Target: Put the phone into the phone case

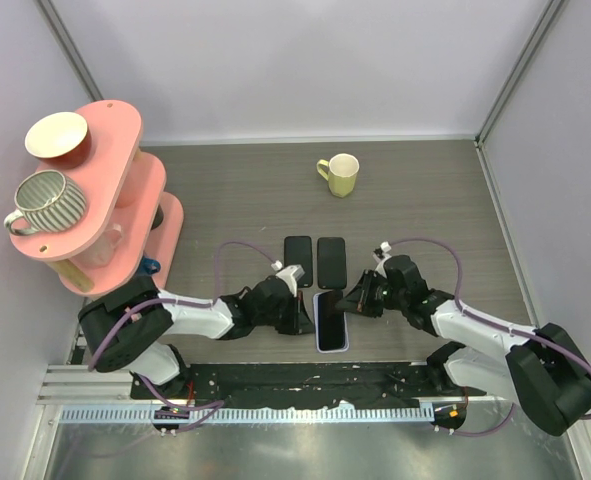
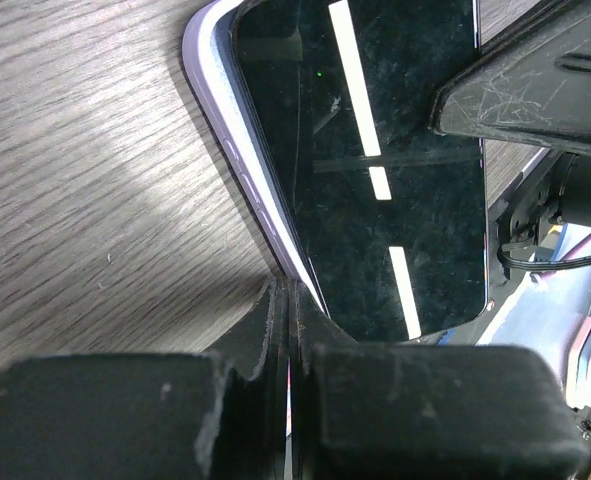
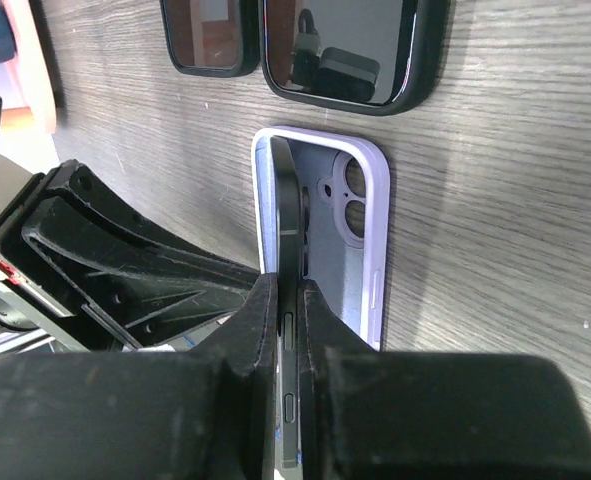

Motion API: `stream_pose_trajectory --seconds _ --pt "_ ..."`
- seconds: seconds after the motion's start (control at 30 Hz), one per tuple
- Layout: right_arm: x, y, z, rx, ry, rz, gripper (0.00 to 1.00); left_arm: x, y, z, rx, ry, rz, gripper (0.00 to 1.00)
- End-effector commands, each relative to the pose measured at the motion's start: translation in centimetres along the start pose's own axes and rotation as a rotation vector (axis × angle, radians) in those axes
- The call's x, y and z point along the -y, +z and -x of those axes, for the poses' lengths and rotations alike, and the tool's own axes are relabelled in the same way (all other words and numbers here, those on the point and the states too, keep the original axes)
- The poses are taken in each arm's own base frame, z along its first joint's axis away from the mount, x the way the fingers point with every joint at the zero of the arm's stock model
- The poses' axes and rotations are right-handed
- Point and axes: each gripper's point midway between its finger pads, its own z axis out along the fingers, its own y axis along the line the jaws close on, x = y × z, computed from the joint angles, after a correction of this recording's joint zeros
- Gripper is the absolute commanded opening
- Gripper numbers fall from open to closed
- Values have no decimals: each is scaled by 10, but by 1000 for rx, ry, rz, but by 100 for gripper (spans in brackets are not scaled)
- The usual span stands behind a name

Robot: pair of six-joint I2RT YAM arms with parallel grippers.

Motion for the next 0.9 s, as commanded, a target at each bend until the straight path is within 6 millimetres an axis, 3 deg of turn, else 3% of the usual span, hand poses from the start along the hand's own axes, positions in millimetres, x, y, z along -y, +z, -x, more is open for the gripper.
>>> stream_pose_trajectory --seconds 0.0,0.2,0.57,0.87 --pt "14 4 4 65 3 -30 1 5 4 -6 9 10 5 0" --pt "20 4 -8 -28 -134 -40 1 -6 4 -3 17 23 83 0" --pt "28 9 -16 -79 -161 -50 1 -37 -6 33 147 -13 315 0" --pt "36 17 -22 -113 -144 -60 1 -33 11 34 122 -37 299 0"
